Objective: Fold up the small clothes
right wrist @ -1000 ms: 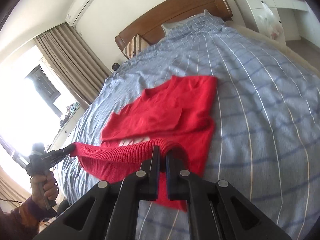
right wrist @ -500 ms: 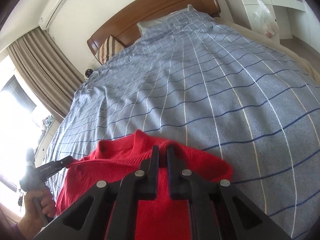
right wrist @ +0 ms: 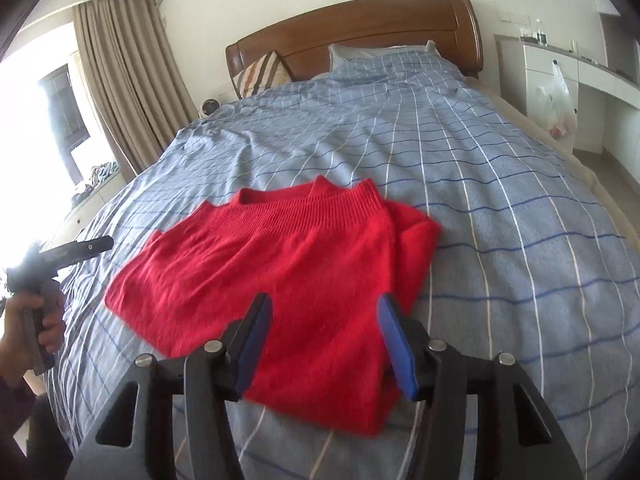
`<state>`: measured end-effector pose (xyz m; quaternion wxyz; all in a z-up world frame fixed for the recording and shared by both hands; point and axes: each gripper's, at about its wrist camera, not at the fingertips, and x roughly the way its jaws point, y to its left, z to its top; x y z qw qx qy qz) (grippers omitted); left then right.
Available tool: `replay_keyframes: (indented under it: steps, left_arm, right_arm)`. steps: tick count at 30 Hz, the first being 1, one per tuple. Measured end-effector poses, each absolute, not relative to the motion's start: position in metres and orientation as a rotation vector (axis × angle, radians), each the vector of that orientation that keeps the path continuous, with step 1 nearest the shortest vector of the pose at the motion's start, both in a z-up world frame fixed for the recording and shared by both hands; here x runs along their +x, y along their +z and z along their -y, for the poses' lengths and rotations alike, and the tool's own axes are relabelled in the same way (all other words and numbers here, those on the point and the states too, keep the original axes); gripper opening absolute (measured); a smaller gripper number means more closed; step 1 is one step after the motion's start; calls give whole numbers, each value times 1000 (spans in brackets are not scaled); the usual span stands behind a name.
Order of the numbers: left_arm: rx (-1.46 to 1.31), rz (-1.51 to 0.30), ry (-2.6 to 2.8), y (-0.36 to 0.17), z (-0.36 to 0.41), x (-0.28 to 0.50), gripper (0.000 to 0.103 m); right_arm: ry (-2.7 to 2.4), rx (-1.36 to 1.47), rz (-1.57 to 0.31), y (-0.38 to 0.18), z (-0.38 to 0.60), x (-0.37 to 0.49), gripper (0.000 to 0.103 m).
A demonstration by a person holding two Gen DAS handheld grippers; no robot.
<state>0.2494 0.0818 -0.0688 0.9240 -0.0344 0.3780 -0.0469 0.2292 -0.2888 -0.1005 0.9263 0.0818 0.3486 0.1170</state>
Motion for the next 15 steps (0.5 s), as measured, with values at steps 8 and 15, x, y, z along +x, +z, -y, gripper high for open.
replay_keyframes:
  steps: [8, 15]
  left_arm:
    - [-27, -740, -57, -56, -83, 170, 96]
    - [-16, -698, -12, -44, -86, 143, 96]
  right_arm:
    - [187, 74, -721, -105, 285, 116, 57]
    - [186, -48, -660, -79, 272, 73, 58]
